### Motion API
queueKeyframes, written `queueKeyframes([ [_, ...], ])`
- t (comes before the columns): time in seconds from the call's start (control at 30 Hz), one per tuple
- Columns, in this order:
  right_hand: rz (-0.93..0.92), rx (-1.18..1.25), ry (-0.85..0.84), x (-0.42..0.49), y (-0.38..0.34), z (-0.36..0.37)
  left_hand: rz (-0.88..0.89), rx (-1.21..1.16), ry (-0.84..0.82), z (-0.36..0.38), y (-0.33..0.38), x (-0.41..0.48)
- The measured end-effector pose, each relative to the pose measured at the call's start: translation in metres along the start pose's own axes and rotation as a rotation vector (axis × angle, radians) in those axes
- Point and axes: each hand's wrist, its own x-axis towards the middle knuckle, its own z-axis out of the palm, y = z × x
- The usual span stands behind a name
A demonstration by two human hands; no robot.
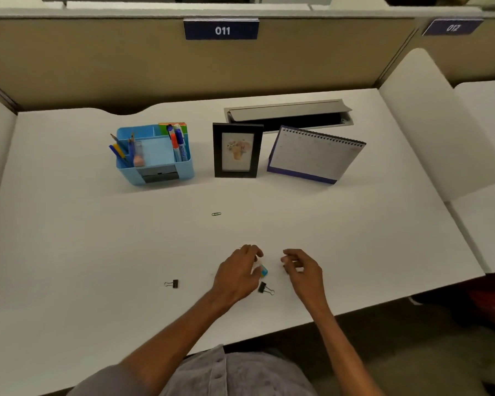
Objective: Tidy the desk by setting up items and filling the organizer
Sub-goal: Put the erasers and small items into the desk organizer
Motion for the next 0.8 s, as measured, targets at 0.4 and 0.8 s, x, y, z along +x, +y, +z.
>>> queueKeyframes([
  [0.4, -0.001, 0.032, 0.047, 0.006, 0.014, -0.03, -0.115, 0.151, 0.037, 0.035, 0.013, -0.003],
  [0.8, -0.181, -0.094, -0.127, 0.013, -0.02, -0.003, -0.091, -0.043, 0.061, 0.022, 0.002, 0.005],
])
